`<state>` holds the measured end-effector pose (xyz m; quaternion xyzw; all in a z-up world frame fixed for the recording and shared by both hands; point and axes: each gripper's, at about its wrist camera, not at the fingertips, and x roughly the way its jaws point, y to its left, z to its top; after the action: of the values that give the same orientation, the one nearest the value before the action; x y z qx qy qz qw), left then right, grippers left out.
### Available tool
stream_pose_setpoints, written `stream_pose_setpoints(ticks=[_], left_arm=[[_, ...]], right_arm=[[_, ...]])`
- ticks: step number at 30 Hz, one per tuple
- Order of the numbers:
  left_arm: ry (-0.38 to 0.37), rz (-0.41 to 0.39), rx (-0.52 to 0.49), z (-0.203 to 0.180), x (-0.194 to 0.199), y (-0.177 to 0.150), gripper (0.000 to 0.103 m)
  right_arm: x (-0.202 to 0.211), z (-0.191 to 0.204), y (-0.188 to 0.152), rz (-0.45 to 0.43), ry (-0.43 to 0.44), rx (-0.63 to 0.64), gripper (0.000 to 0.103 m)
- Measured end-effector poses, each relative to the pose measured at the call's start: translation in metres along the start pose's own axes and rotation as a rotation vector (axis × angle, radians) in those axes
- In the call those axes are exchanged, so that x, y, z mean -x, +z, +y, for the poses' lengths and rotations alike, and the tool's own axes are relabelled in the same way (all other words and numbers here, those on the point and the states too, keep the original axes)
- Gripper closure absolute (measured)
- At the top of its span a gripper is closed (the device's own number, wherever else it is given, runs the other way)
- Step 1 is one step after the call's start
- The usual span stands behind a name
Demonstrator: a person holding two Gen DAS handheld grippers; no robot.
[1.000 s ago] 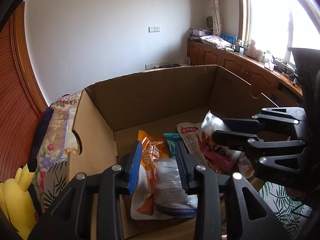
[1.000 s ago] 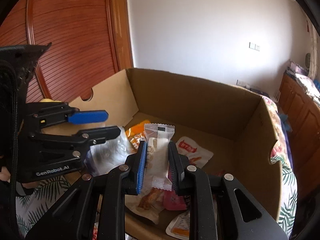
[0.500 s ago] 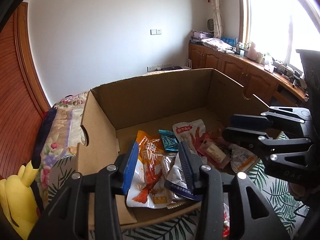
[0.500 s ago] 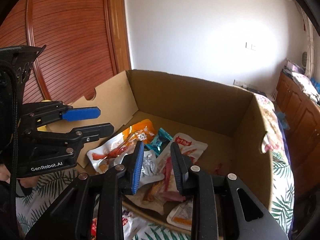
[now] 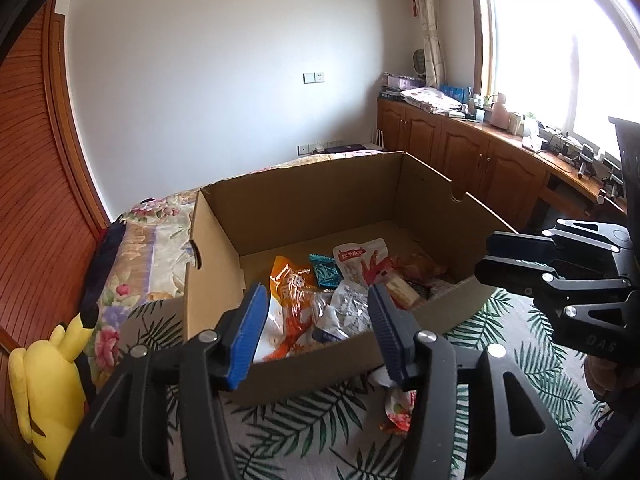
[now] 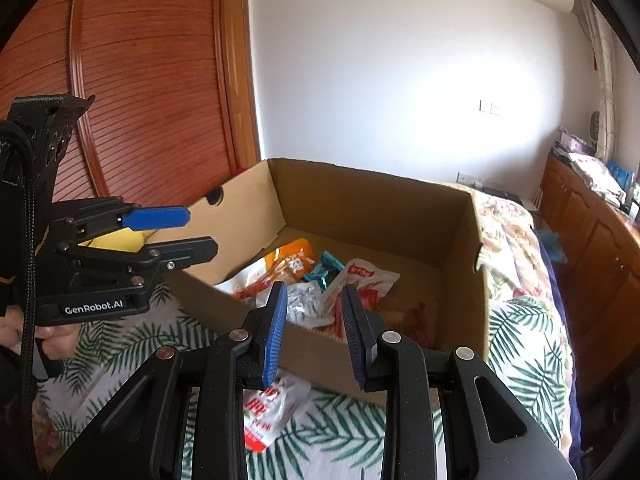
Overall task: Organize snacks
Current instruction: 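Move both tools back toward the duck-neck packet and brown wrapper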
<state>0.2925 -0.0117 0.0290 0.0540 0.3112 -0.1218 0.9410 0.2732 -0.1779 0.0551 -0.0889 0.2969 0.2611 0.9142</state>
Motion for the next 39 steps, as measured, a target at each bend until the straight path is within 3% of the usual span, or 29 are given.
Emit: stream_pose_setpoints(ticks=[4,7,12,13,27,39], left_arm=[[-0.003,-0.009,0.008,-0.003,0.01,-0.011,0.034],[-0.011,-0.002,0.016,-0.006,0.014,-0.017,0.034],[-0.026,0.018,0.024,-0.015,0.019,-0.037,0.034],[-0.024,0.022,0.022,-0.017,0.019,-0.041,0.034],[-0.105,0.138,0.064,-0.048,-0.018,-0.105,0.034],[-0.132,0.225,0.091,-0.053,-0.038,-0.121,0.034]], right_arm=[[0.011,0.002,-0.007,-0.005,-0.001,-0.012,0.073],[0.015,0.005,-0.013,-0.002,-0.001,-0.015,0.069],[0.019,0.005,-0.022,0.001,-0.004,-0.033,0.043],[0.018,0.005,-0.024,0.003,-0.008,-0.038,0.042],[0.015,0.0,-0.055,0.05,-0.013,-0.071,0.04],[0.006,0.003,-0.068,0.086,-0.009,-0.069,0.04]])
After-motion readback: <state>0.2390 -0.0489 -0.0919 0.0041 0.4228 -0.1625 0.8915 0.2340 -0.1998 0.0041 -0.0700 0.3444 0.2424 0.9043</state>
